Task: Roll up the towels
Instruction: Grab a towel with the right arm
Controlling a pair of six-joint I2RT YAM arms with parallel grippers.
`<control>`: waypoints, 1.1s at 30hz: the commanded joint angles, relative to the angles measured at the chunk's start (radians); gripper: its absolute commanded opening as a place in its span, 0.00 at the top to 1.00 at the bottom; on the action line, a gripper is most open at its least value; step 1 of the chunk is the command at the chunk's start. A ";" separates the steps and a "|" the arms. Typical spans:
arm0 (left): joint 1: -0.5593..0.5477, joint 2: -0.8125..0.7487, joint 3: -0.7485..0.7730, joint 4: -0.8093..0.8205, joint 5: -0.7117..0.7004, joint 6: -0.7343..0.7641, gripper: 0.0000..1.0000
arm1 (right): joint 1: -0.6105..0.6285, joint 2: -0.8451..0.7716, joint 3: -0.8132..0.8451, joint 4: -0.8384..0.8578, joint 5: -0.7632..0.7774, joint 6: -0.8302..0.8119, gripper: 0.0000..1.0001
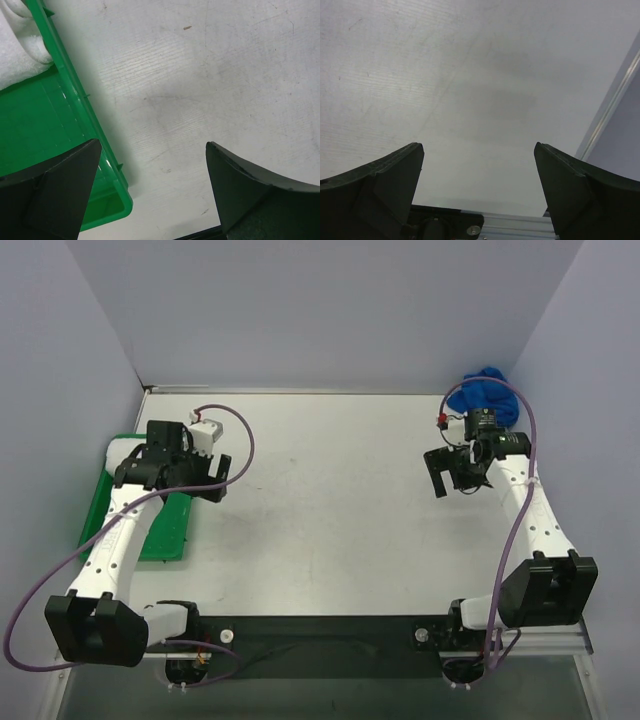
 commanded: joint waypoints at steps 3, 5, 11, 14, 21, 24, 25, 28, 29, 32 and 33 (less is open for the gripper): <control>-0.005 -0.021 0.037 0.048 -0.035 0.028 0.03 | 0.005 0.118 0.126 0.017 0.188 -0.139 0.00; -0.004 -0.009 0.046 0.049 -0.057 0.031 0.03 | 0.005 0.195 0.185 0.057 0.237 -0.185 0.00; -0.004 0.032 0.098 0.023 -0.074 -0.006 0.03 | 0.003 0.420 0.361 0.172 0.394 -0.291 0.00; -0.004 0.040 0.120 -0.001 -0.051 -0.006 0.03 | 0.003 0.544 0.466 0.218 0.454 -0.334 0.00; -0.002 0.040 0.117 -0.053 -0.041 -0.015 0.03 | 0.000 0.814 0.666 0.382 0.543 -0.418 0.00; -0.002 0.031 0.112 -0.066 -0.051 -0.018 0.03 | 0.001 0.899 0.706 0.479 0.587 -0.467 0.00; -0.002 0.025 0.112 -0.066 -0.052 -0.020 0.03 | 0.005 0.920 0.712 0.505 0.613 -0.498 0.00; -0.002 0.023 0.105 -0.078 -0.065 -0.028 0.03 | 0.002 1.000 0.732 0.620 0.653 -0.564 0.00; -0.002 0.026 0.108 -0.080 -0.068 -0.029 0.03 | 0.001 1.020 0.742 0.646 0.665 -0.607 0.00; -0.002 0.040 0.112 -0.099 -0.077 -0.029 0.03 | -0.011 1.092 0.783 0.709 0.679 -0.654 0.00; -0.002 0.042 0.112 -0.103 -0.077 -0.028 0.03 | -0.015 1.126 0.792 0.737 0.681 -0.673 0.00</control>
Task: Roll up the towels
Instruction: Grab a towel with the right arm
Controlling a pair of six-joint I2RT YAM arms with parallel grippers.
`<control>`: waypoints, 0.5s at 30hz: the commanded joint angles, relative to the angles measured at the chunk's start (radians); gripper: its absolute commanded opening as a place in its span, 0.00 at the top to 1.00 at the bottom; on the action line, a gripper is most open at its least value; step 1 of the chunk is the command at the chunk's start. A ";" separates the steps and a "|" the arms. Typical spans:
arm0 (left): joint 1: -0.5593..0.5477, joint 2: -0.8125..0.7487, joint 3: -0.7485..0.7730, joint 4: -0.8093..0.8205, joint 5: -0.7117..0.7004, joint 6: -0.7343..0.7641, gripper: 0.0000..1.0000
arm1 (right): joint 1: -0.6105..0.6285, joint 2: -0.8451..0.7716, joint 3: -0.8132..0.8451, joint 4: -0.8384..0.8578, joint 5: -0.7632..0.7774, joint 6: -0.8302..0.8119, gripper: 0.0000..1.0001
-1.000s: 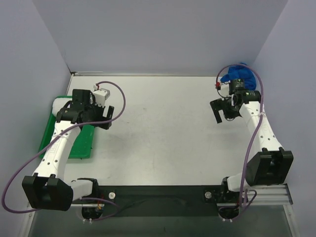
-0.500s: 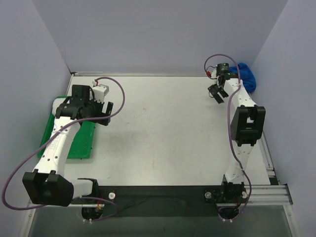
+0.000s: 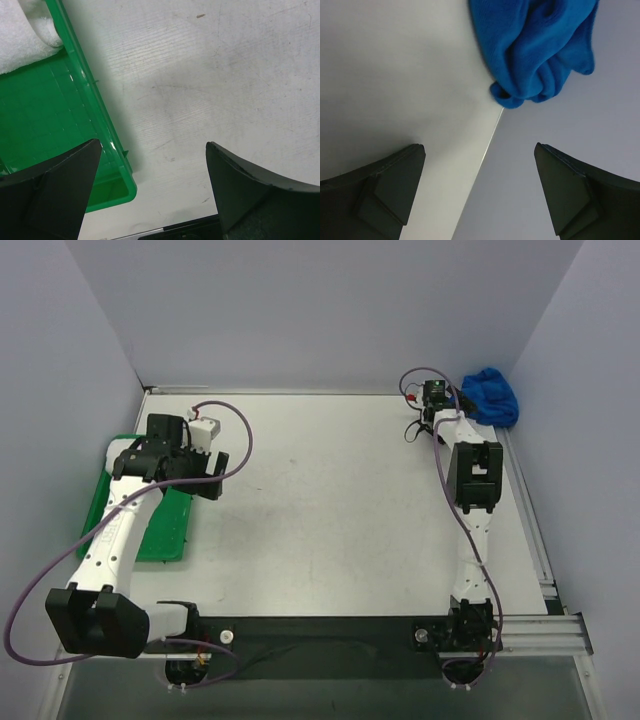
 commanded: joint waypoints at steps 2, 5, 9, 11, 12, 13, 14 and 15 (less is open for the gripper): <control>-0.002 0.012 0.041 -0.025 -0.028 -0.012 0.03 | -0.019 0.071 0.093 0.139 0.077 -0.125 0.00; -0.002 0.029 0.048 -0.028 -0.038 -0.009 0.03 | -0.045 0.137 0.155 0.162 0.077 -0.177 0.01; -0.002 0.063 0.065 -0.037 -0.051 -0.015 0.03 | -0.073 0.232 0.160 0.353 0.066 -0.316 0.06; -0.002 0.084 0.073 -0.043 -0.060 -0.020 0.03 | -0.084 0.266 0.156 0.446 0.060 -0.430 0.08; -0.002 0.090 0.079 -0.045 -0.064 -0.021 0.03 | -0.093 0.299 0.168 0.493 0.054 -0.457 0.09; -0.002 0.098 0.083 -0.047 -0.066 -0.023 0.03 | -0.099 0.313 0.183 0.500 0.047 -0.474 0.10; -0.002 0.107 0.085 -0.051 -0.072 -0.023 0.03 | -0.104 0.324 0.199 0.500 0.028 -0.476 0.11; -0.002 0.110 0.088 -0.053 -0.075 -0.026 0.03 | -0.108 0.341 0.226 0.485 0.017 -0.470 0.12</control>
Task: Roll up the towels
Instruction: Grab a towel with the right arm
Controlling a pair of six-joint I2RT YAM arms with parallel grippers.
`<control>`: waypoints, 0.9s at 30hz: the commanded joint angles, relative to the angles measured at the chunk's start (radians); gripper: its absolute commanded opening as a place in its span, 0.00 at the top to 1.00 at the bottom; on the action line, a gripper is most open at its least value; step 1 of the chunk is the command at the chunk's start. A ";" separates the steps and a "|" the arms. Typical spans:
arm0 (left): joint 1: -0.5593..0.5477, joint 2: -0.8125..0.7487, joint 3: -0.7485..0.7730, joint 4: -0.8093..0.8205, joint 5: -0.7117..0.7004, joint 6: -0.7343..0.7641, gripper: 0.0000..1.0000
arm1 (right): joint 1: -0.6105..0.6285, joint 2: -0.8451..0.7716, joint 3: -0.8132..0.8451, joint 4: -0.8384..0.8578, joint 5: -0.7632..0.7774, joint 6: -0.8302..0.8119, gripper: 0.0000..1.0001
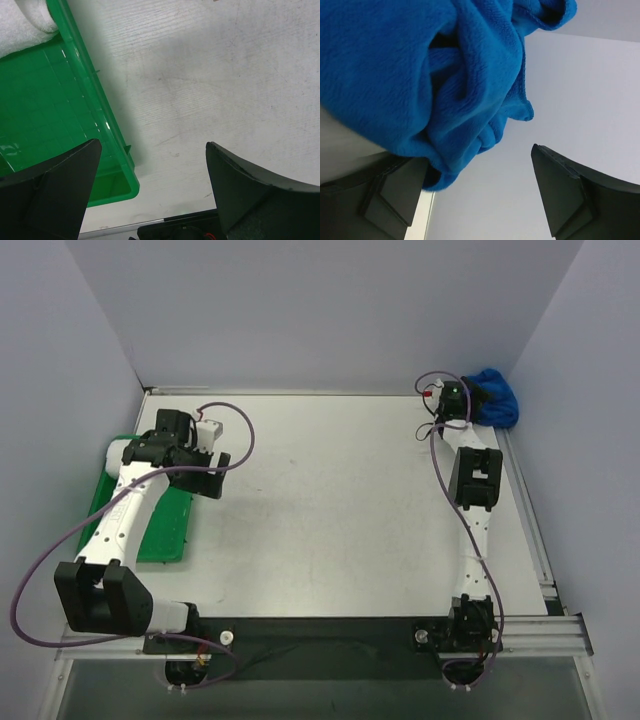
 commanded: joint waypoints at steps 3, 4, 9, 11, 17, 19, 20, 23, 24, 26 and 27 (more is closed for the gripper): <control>-0.002 0.020 0.063 -0.016 -0.031 -0.017 0.03 | -0.038 0.096 0.046 0.011 -0.111 -0.063 0.22; -0.002 0.027 0.066 -0.017 -0.031 -0.017 0.03 | -0.045 0.097 0.047 0.008 -0.124 -0.063 0.27; -0.004 0.039 0.076 -0.022 -0.042 -0.015 0.03 | -0.042 0.093 0.041 -0.002 -0.151 -0.067 0.81; -0.002 0.037 0.081 -0.022 -0.041 -0.013 0.03 | -0.032 0.062 0.013 0.014 -0.151 -0.066 1.00; -0.002 0.027 0.118 -0.048 0.030 -0.012 0.03 | 0.005 -0.134 -0.135 -0.011 -0.145 0.001 1.00; -0.001 0.025 0.133 -0.068 0.077 0.003 0.03 | 0.027 -0.203 -0.180 -0.053 -0.141 0.047 1.00; 0.001 0.022 0.148 -0.071 0.091 0.008 0.03 | 0.036 -0.285 -0.247 -0.100 -0.147 0.060 1.00; 0.010 0.008 0.171 -0.082 0.166 0.014 0.03 | 0.085 -0.463 -0.371 -0.186 -0.185 0.113 1.00; 0.013 0.005 0.185 -0.082 0.182 0.011 0.03 | 0.109 -0.500 -0.419 -0.227 -0.194 0.138 1.00; 0.027 -0.006 0.199 -0.088 0.232 0.010 0.03 | 0.139 -0.595 -0.424 -0.449 -0.258 0.267 1.00; 0.033 -0.009 0.207 -0.091 0.254 0.013 0.03 | 0.152 -0.620 -0.416 -0.525 -0.283 0.326 1.00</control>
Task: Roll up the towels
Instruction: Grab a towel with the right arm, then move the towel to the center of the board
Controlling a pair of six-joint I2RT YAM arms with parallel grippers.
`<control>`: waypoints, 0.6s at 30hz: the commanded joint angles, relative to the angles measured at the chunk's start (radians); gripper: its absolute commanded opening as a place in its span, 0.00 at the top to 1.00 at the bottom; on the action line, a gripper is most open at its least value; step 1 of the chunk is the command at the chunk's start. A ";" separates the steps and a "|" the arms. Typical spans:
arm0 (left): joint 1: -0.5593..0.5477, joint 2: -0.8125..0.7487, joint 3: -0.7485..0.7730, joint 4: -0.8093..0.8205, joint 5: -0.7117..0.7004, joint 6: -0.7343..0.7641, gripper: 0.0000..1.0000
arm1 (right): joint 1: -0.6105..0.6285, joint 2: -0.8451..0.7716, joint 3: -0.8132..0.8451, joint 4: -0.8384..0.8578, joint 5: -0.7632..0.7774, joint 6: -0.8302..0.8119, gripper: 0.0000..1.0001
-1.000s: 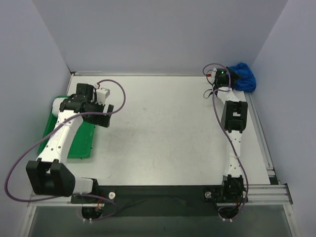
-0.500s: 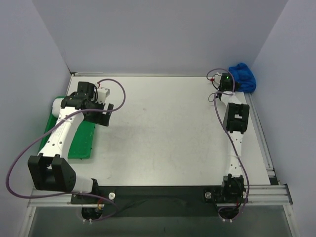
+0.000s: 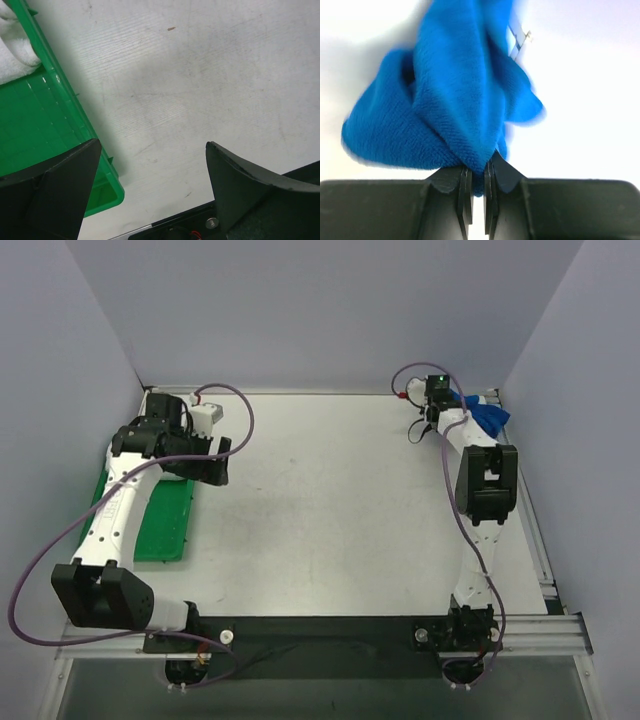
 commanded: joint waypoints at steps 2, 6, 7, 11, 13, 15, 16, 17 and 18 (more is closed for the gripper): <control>0.047 -0.053 0.063 -0.019 0.187 0.013 0.02 | 0.115 -0.261 0.003 -0.445 -0.162 0.319 1.00; 0.083 -0.063 0.060 -0.020 0.286 0.018 0.03 | 0.275 -0.356 -0.081 -0.575 -0.226 0.489 1.00; 0.122 -0.063 0.057 -0.022 0.325 0.016 0.03 | 0.310 -0.370 -0.121 -0.585 -0.237 0.529 1.00; 0.179 -0.053 0.057 -0.040 0.398 0.029 0.03 | 0.526 -0.385 -0.146 -0.692 -0.355 0.704 0.99; 0.184 -0.050 0.054 -0.045 0.408 0.042 0.03 | 0.588 -0.378 -0.138 -0.748 -0.489 0.764 0.78; 0.184 -0.049 0.042 -0.046 0.415 0.067 0.03 | 0.641 -0.390 -0.152 -0.806 -0.579 0.792 0.50; 0.184 -0.049 0.034 -0.046 0.419 0.078 0.03 | 0.645 -0.423 -0.167 -0.825 -0.675 0.816 0.35; 0.184 -0.049 0.020 -0.046 0.422 0.099 0.03 | 0.642 -0.446 -0.205 -0.828 -0.714 0.827 0.33; 0.182 -0.043 0.011 -0.046 0.424 0.110 0.03 | 0.626 -0.473 -0.225 -0.828 -0.749 0.833 0.32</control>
